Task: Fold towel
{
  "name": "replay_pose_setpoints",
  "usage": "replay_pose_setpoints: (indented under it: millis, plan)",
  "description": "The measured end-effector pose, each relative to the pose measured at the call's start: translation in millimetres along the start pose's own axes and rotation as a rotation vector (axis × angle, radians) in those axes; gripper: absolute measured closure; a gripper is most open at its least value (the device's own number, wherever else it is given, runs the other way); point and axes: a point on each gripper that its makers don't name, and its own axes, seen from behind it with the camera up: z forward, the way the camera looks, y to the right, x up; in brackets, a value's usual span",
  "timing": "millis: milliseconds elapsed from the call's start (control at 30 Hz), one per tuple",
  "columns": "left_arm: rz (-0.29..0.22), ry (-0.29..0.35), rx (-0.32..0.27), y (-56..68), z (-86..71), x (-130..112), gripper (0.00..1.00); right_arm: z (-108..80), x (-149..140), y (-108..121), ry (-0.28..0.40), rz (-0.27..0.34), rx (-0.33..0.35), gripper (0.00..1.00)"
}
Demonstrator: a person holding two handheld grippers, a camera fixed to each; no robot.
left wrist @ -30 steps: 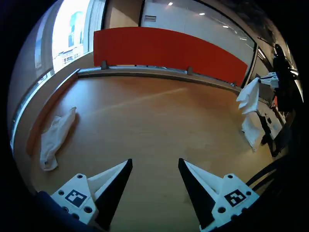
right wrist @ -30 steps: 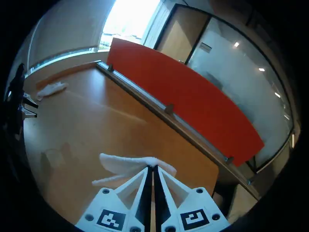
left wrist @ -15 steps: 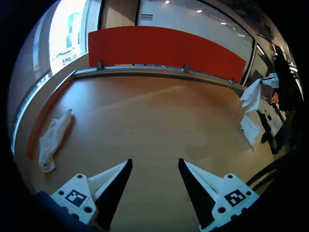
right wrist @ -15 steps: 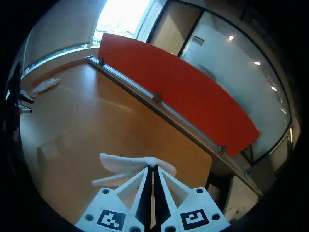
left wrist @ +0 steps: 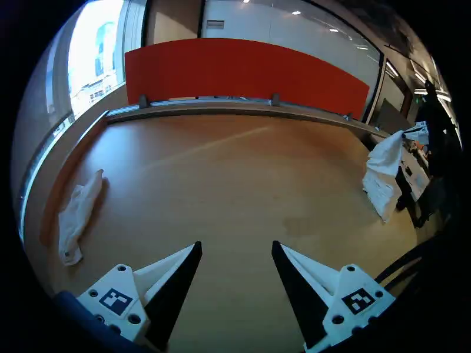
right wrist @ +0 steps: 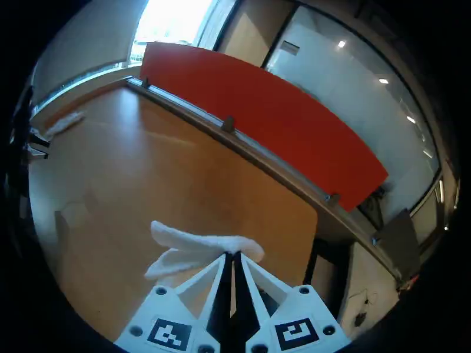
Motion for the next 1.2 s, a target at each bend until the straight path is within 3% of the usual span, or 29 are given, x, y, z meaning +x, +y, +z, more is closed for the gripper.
replay_pose_setpoints:
  millis: [500,1200]
  plan:
    - [0.035,-0.006,-0.024,17.8,0.8,-3,0.12,-15.9,-78,-10,-0.05,0.078,-0.049,0.98]
    - [0.075,-0.019,0.006,9.8,-11.4,-15,0.12,15.9,-186,-22,-0.16,0.234,-0.085,0.98]
